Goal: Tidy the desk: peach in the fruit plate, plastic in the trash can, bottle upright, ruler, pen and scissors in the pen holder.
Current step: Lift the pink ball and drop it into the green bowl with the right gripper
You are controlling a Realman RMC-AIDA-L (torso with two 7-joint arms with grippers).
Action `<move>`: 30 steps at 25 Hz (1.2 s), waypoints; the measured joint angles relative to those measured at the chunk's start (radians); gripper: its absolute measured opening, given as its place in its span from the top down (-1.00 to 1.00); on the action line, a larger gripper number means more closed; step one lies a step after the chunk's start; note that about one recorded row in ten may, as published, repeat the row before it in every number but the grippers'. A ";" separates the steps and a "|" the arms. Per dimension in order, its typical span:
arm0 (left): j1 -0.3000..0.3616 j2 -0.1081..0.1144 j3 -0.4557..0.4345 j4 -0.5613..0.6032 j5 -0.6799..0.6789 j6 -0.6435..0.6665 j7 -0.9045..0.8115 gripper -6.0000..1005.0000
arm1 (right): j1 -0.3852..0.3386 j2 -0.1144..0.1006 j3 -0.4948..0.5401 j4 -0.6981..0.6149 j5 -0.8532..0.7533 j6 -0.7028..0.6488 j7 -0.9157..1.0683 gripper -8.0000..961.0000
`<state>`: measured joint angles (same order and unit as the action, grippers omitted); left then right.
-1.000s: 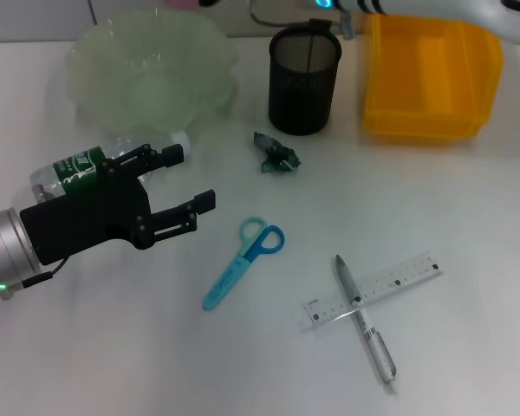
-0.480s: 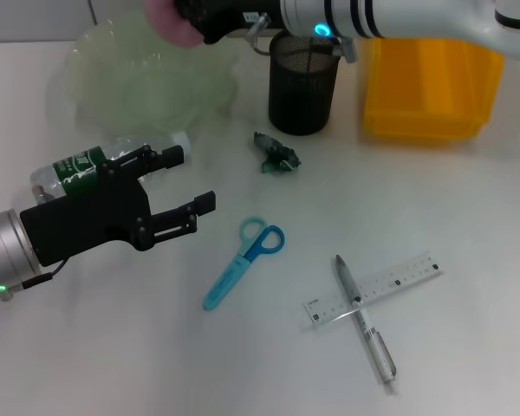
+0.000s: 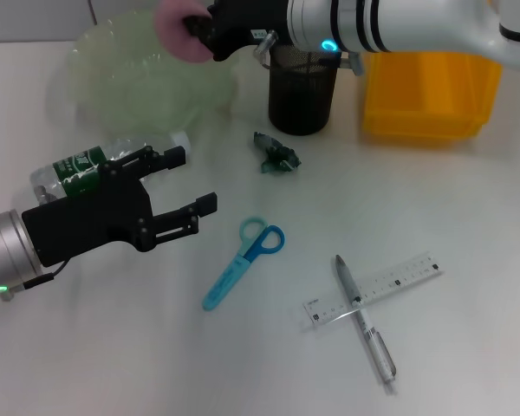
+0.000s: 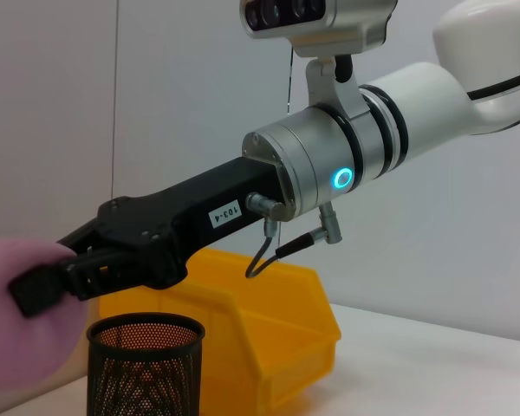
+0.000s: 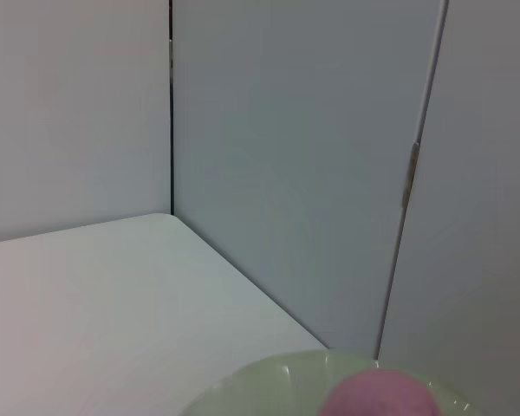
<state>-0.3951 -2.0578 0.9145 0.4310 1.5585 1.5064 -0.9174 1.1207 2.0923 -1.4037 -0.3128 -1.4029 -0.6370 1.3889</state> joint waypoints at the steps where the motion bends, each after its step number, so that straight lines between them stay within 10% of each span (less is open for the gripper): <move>1: 0.000 0.000 0.002 0.000 0.000 0.000 0.000 -0.48 | 0.000 0.000 0.000 0.000 0.000 0.000 0.000 0.83; 30: -0.011 -0.004 0.004 0.000 0.000 -0.002 -0.001 -0.47 | -0.001 0.000 -0.012 -0.002 0.004 0.017 -0.045 0.78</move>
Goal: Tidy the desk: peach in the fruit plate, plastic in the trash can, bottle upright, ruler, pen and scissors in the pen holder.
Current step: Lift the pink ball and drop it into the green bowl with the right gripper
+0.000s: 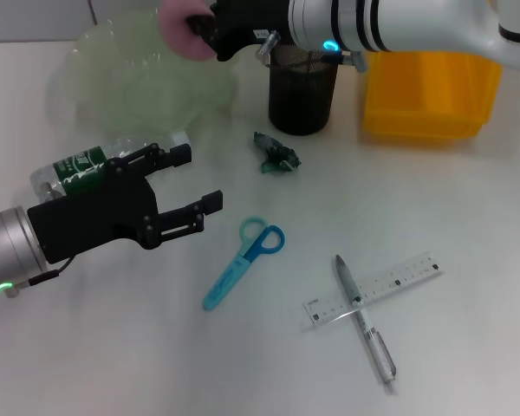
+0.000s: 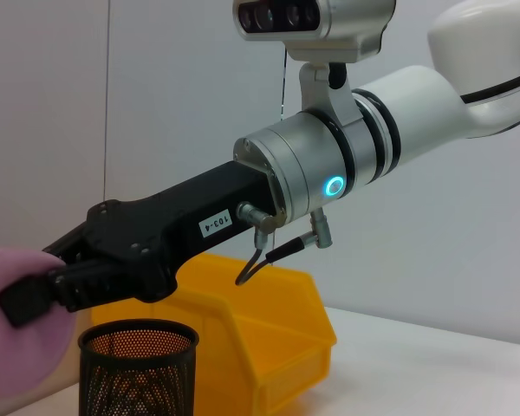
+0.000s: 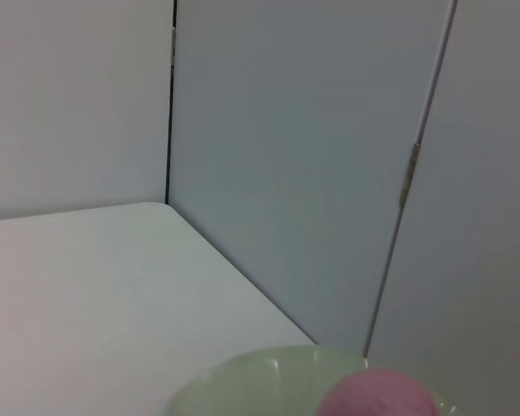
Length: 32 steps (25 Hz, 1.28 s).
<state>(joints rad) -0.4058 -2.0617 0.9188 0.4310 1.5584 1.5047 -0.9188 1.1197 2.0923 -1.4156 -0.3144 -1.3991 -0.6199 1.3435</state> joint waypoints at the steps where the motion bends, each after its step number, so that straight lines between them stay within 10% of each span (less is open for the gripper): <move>1: 0.000 0.000 0.000 0.000 0.000 0.000 0.000 -0.46 | 0.000 0.000 0.002 0.000 0.001 -0.003 0.000 0.78; 8: -0.001 0.000 0.000 0.000 0.000 0.000 0.000 -0.46 | -0.006 0.000 0.002 -0.004 0.047 -0.001 0.000 0.77; 25: -0.001 0.000 0.000 0.000 0.000 0.000 0.002 -0.45 | -0.008 0.000 0.004 -0.017 0.049 0.005 0.005 -0.34; 32: -0.001 0.000 0.000 0.000 0.000 0.000 0.002 -0.45 | -0.008 0.000 0.006 -0.019 0.049 0.005 0.005 -0.34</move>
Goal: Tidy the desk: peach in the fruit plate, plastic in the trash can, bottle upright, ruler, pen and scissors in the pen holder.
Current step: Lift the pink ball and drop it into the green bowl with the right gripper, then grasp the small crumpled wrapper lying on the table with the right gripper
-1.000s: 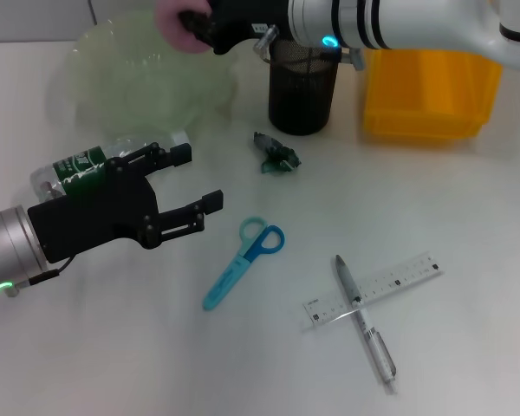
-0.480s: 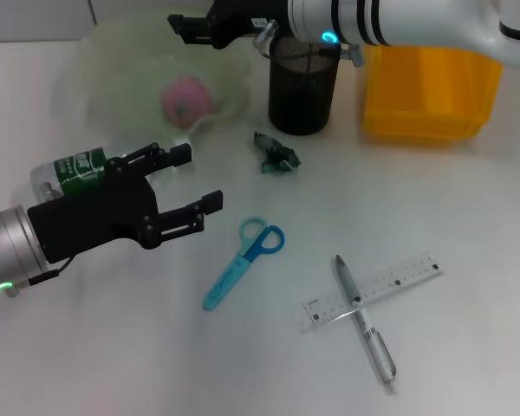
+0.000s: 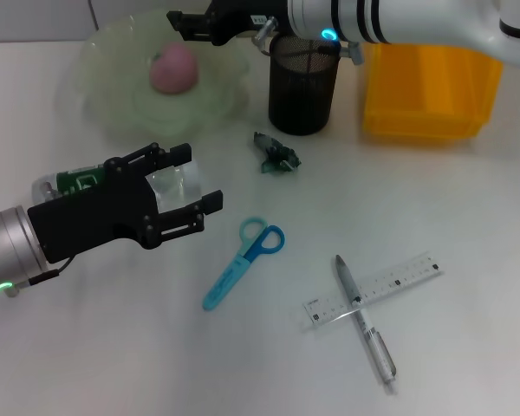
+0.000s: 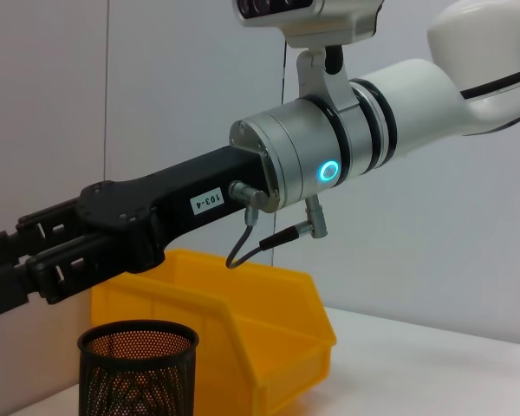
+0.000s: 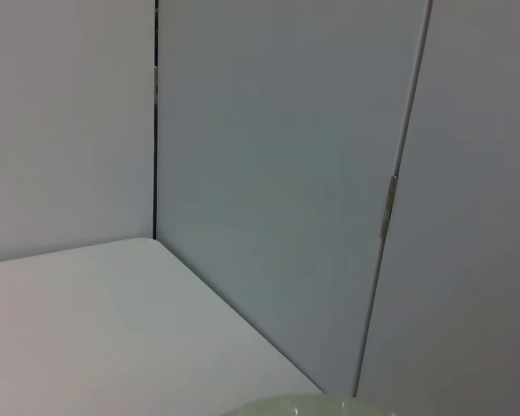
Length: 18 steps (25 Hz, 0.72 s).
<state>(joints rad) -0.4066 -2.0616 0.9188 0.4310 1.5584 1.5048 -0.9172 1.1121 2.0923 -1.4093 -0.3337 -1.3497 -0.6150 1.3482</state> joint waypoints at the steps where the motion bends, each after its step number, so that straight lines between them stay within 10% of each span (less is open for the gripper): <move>1: 0.000 0.000 0.000 0.000 0.000 0.000 0.000 -0.45 | 0.000 0.000 0.000 0.000 0.000 0.000 0.000 -0.34; 18: 0.003 0.000 0.004 0.000 0.002 0.002 0.000 -0.44 | -0.149 -0.007 0.010 -0.162 0.132 -0.091 0.008 -0.34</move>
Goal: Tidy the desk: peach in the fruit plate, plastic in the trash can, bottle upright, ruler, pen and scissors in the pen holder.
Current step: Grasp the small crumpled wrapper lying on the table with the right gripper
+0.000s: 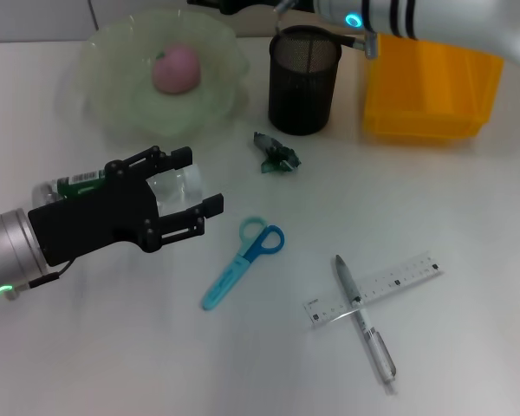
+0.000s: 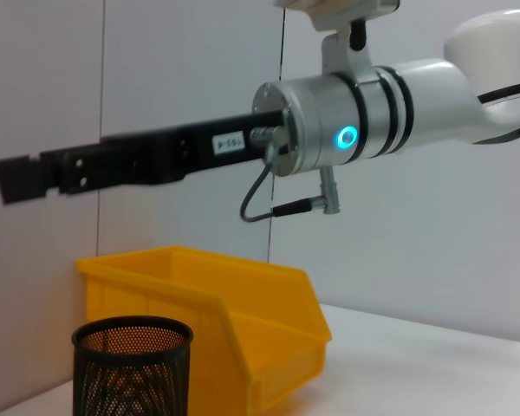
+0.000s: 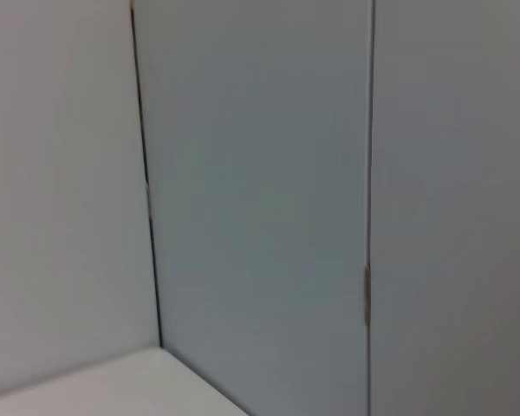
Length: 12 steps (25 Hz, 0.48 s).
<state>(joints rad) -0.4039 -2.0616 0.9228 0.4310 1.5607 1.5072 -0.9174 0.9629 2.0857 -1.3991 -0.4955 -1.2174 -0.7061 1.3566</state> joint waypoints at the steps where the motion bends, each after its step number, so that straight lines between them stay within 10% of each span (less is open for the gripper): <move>1: 0.000 0.000 0.000 0.000 0.007 0.001 -0.001 -0.44 | -0.012 -0.002 0.004 -0.005 0.012 -0.019 0.000 -0.34; 12: 0.004 0.000 0.001 0.000 0.021 0.001 -0.004 -0.43 | -0.222 -0.052 0.060 -0.148 -0.074 -0.341 0.097 -0.33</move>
<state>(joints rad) -0.3997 -2.0616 0.9235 0.4310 1.5813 1.5079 -0.9212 0.7413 2.0337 -1.3386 -0.6436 -1.2911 -1.0467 1.4534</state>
